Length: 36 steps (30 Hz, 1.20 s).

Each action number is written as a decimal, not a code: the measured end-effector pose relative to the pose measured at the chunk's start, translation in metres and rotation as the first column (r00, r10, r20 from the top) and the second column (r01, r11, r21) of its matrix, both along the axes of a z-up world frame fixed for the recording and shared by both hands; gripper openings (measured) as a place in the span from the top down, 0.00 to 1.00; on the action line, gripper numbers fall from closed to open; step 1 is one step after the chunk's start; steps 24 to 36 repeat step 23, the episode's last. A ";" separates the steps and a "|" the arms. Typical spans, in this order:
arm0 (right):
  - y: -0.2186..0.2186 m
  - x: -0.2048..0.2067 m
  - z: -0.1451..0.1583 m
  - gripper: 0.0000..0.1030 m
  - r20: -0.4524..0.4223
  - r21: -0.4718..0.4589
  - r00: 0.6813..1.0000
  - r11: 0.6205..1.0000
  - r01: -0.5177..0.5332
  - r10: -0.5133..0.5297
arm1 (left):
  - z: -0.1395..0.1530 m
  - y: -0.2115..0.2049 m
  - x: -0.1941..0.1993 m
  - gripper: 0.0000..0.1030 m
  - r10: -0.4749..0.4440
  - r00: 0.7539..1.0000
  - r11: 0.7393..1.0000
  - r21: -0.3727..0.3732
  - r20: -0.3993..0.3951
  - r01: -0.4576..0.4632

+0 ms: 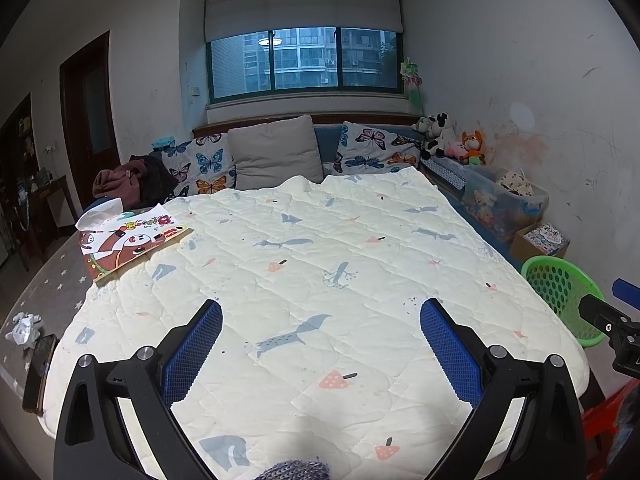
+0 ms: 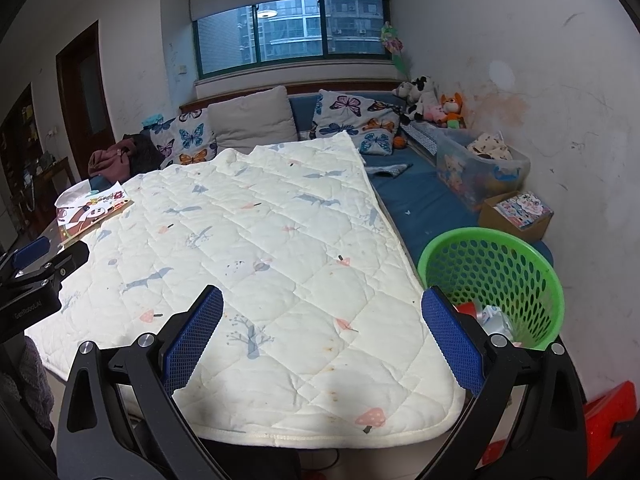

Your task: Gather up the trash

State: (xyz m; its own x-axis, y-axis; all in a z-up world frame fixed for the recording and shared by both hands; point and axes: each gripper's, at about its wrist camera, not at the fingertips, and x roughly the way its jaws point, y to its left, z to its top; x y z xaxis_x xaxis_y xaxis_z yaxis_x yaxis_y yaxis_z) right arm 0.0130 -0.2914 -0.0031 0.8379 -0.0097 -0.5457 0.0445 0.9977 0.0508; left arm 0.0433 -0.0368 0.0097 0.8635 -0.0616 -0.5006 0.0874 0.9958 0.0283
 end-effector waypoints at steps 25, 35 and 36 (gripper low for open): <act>0.003 0.001 -0.001 0.04 -0.007 0.003 1.000 1.000 -0.005 0.005 | 0.000 0.007 0.004 0.07 0.027 1.000 0.999 -0.017 -0.009 -0.027; 0.003 0.001 -0.001 0.04 -0.007 0.003 1.000 1.000 -0.005 0.005 | 0.000 0.007 0.004 0.07 0.027 1.000 0.999 -0.017 -0.009 -0.027; 0.003 0.001 -0.001 0.04 -0.007 0.003 1.000 1.000 -0.005 0.005 | 0.000 0.007 0.004 0.07 0.027 1.000 0.999 -0.017 -0.009 -0.027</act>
